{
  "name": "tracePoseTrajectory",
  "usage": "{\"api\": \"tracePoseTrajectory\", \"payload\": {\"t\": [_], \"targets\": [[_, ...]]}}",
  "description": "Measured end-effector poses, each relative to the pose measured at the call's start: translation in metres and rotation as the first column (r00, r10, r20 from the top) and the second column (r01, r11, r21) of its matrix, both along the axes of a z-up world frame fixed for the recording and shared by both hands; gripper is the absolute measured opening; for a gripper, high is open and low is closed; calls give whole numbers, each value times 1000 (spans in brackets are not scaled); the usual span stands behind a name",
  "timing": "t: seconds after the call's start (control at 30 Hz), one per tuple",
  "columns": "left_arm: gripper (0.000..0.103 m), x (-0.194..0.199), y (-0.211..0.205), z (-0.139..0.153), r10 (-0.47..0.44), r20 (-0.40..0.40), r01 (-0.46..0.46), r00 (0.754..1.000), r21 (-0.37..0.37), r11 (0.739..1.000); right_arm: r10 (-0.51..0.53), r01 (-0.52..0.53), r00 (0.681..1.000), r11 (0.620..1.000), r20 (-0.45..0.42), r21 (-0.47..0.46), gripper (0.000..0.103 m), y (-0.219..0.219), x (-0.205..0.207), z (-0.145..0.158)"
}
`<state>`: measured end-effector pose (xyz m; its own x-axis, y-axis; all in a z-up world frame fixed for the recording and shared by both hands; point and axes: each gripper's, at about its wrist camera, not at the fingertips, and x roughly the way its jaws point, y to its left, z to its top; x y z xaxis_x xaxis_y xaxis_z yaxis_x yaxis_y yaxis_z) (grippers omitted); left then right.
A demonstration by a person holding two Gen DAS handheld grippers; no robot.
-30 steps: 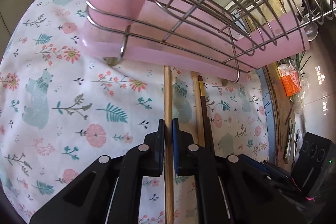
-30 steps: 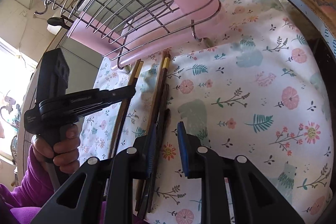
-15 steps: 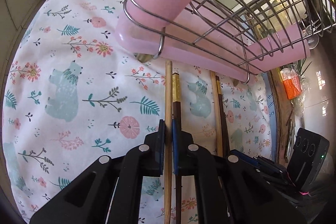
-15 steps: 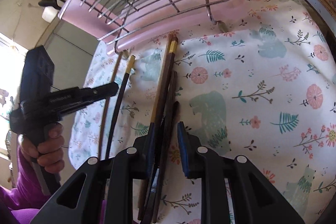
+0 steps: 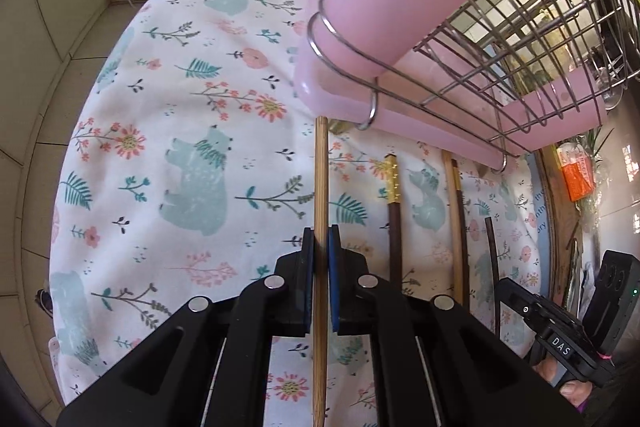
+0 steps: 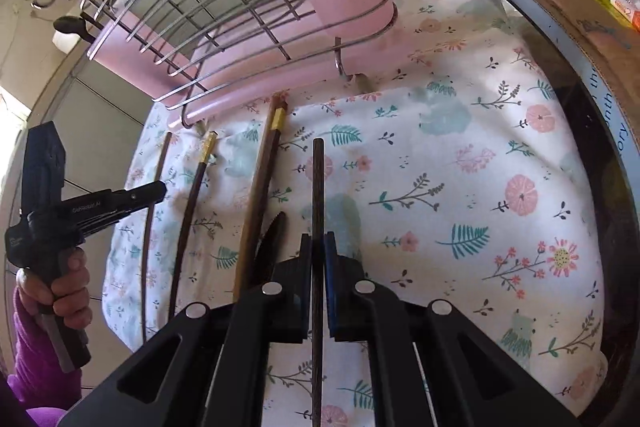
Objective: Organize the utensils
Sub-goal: 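Grasp a light wooden chopstick with the left tool while the right tool grasps a dark chopstick, then lift both held chopsticks up toward the pink cup in the rack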
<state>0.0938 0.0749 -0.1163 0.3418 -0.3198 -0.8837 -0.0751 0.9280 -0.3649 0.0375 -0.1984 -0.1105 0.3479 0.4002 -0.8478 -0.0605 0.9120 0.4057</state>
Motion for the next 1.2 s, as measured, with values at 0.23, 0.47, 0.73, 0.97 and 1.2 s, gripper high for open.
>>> {"api": "tracePoseTrajectory", "payload": {"t": [0.23, 0.47, 0.73, 0.97, 1.2], "targets": [[6, 1, 2, -8, -7, -46, 9, 999, 36, 999, 33, -33, 999, 999, -25, -6, 18, 7, 2, -2], [7, 9, -3, -9, -56, -83, 62, 995, 72, 996, 72, -71, 997, 996, 27, -54, 19, 11, 28, 13], [7, 21, -12, -10, -80, -134, 98, 988, 133, 986, 106, -113, 992, 988, -65, -108, 19, 21, 64, -14], [7, 29, -29, -9, -111, -152, 142, 982, 210, 967, 114, -117, 993, 984, -26, -135, 8, 25, 65, -16], [7, 29, -46, -8, -125, -100, 145, 987, 229, 963, 81, -78, 996, 994, 37, -74, 6, 11, 55, -8]]}}
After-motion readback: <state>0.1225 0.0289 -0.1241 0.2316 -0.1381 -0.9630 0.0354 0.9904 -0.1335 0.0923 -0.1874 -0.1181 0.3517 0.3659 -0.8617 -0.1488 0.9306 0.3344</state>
